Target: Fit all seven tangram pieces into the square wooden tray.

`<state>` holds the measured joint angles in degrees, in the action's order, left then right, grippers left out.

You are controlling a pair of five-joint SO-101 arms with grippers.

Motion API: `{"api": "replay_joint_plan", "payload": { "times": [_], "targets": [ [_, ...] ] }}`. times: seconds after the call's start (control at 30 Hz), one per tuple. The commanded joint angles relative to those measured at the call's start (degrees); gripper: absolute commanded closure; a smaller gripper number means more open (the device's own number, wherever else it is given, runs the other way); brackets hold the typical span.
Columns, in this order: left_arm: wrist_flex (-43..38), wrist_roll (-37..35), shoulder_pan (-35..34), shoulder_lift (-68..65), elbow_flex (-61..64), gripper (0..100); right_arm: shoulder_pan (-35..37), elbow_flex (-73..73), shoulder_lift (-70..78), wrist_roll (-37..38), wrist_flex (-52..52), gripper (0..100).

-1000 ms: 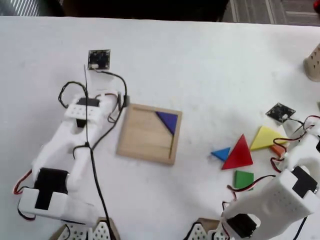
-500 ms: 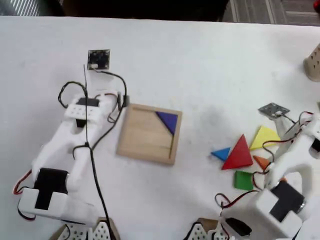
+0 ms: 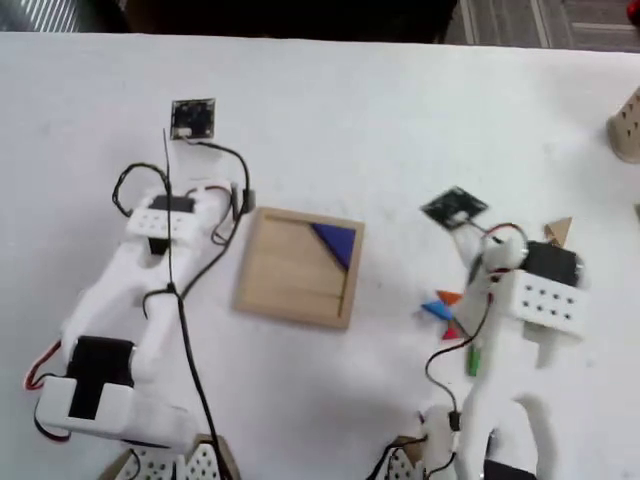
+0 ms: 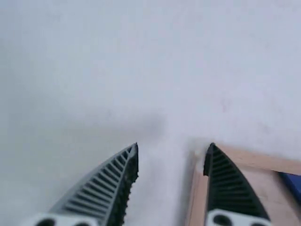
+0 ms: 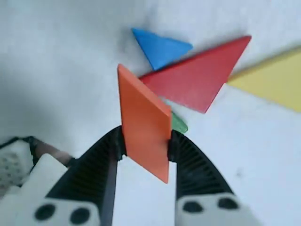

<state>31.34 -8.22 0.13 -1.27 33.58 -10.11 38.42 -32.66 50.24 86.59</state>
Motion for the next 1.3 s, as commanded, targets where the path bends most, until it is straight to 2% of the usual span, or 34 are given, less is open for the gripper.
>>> {"api": "replay_joint_plan", "payload": {
  "times": [0.0,0.23,0.37,0.6,0.73,0.9,1.03,1.2,1.27],
  "targets": [
    [0.26,-0.26,-1.71,0.48,-3.16,77,10.33,0.09,-0.66,-5.19,-4.0,98.1],
    [0.26,-0.26,-1.89,0.48,-3.16,77,25.8,0.09,7.96,-5.19,-17.36,98.1],
    [0.26,-0.26,-1.89,0.48,-3.25,77,32.04,0.0,13.14,-4.48,-27.47,98.1],
    [0.26,-0.26,-1.89,0.48,-3.25,77,37.85,-2.55,25.36,7.21,-38.64,98.1],
    [0.26,-0.18,-1.89,0.57,-3.25,77,38.11,-12.92,36.0,8.09,-36.0,98.1],
    [0.26,-0.18,-1.89,0.57,-3.87,77,40.4,-28.31,48.92,7.91,-26.07,95.9],
    [0.26,-0.18,-1.63,0.57,-3.87,77,41.45,-34.81,52.09,7.74,-21.05,86.8],
    [0.26,-0.18,-1.54,0.57,-3.87,77,40.92,-36.31,51.3,7.74,-17.8,71.6],
    [0.26,-0.18,-1.54,0.57,-3.87,77,40.4,-36.31,49.19,7.56,-15.25,69.3]
  ]
}}
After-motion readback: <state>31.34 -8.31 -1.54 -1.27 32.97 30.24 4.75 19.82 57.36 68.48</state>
